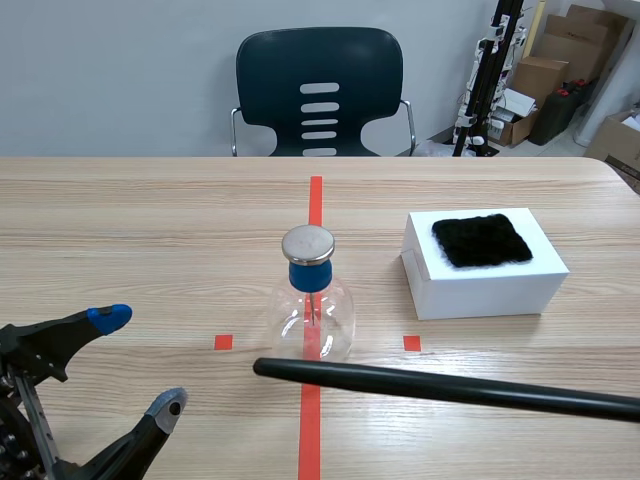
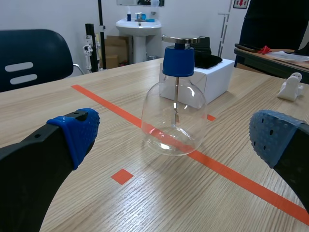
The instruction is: Do the electroscope experiment. pick up the black charging rod
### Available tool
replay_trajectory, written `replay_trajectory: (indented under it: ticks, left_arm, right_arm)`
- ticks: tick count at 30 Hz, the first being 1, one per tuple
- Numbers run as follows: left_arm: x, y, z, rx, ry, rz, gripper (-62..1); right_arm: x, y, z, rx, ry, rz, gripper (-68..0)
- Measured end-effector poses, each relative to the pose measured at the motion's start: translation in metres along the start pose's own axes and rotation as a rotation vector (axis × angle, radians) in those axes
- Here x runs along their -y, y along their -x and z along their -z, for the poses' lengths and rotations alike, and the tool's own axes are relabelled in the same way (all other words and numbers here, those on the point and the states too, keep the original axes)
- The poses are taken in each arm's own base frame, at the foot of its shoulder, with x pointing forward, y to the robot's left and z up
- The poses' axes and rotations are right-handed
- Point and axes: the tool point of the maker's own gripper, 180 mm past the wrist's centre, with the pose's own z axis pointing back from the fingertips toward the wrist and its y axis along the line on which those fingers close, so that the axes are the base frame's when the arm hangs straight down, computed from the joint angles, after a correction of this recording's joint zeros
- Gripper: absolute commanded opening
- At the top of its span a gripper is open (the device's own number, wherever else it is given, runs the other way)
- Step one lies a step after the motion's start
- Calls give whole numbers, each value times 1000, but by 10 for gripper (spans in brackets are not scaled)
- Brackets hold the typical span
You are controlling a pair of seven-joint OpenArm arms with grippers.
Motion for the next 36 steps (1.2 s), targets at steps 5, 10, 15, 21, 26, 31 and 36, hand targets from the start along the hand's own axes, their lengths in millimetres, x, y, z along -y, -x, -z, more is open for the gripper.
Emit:
replay_trajectory:
  ticks: [5,10,15,21,26,31,36]
  left_arm:
    - [0,0,0,0,0,0,14]
    - [0,0,0,0,0,0,14]
    - [0,0,0,0,0,0,14]
    - [0,0,0,0,0,0,14]
    - [0,0,0,0,0,0,14]
    - [0,0,0,0,0,0,14]
    - [0,0,0,0,0,0,14]
  right_arm:
    - [0,-2,0,12,-1,0,-669]
    - [0,-6,0,33,-1,0,-669]
    - [0,-10,0,58,-1,0,-669]
    - [0,-10,0,58,-1,0,-669]
    - [0,-11,0,59,-1,0,-669]
    - [0,-11,0,59,-1,0,-669]
    - [0,-13,0,70,-1,0,-669]
